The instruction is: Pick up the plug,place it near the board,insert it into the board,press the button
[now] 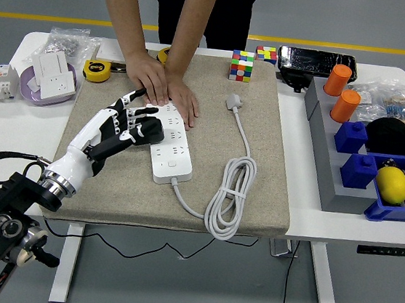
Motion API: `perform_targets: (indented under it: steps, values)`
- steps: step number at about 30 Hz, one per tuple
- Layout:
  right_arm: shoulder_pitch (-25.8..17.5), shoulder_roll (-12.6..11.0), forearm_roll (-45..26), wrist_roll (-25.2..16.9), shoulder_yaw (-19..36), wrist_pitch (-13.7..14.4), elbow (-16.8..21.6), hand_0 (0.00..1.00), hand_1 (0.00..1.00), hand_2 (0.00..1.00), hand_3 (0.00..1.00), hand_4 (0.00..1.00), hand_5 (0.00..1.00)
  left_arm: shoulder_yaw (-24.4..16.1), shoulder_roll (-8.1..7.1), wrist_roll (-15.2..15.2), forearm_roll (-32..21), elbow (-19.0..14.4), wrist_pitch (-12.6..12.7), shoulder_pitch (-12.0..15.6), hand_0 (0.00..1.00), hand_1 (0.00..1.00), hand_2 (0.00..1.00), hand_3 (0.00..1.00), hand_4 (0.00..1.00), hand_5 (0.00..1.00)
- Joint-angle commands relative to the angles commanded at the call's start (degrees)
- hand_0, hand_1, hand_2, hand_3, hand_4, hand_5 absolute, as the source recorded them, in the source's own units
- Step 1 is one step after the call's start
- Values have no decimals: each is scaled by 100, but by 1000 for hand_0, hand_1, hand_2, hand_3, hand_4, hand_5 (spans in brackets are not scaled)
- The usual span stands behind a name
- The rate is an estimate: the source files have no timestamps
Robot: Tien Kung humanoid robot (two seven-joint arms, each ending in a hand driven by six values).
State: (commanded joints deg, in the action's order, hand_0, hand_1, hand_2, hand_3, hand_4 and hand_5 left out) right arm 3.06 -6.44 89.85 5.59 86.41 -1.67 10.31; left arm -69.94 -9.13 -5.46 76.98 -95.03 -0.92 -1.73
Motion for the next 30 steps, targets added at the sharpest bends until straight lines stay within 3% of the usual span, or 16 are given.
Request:
perform_targets:
  steps: [1, 2, 4, 9, 16, 30]
  values:
    - [-1, -1, 2, 1, 2, 0, 0, 847, 758, 745, 780, 998, 876, 4, -17, -86, 261, 1, -73, -20, 280, 163, 253, 915, 764, 153]
    - [0, -1, 10, 2, 2, -2, 0, 847, 757, 746, 780, 998, 876, 9, -37, -198, 521, 13, -149, -51, 215, 65, 155, 817, 522, 2]
    - [6, -3, 8, -1, -8, -4, 0, 847, 757, 746, 780, 998, 876, 3, -52, -312, 968, 31, -244, -81, 215, 65, 155, 817, 522, 2]
    - [24, -13, 16, 2, -13, -6, 0, 847, 757, 745, 780, 998, 876, 1, -129, -787, 2272, 86, -771, -223, 180, 29, 148, 780, 509, 2]
    - [57, -32, -10, -2, -59, -14, 0, 847, 757, 746, 780, 998, 876, 143, -203, -1150, 3714, 138, -1095, -408, 174, 25, 148, 787, 508, 2]
    - [191, -23, -110, 7, -57, 3, 0, 848, 757, 746, 780, 998, 877, 774, -128, -1391, 4043, 491, -1276, -941, 166, 20, 151, 864, 494, 2]
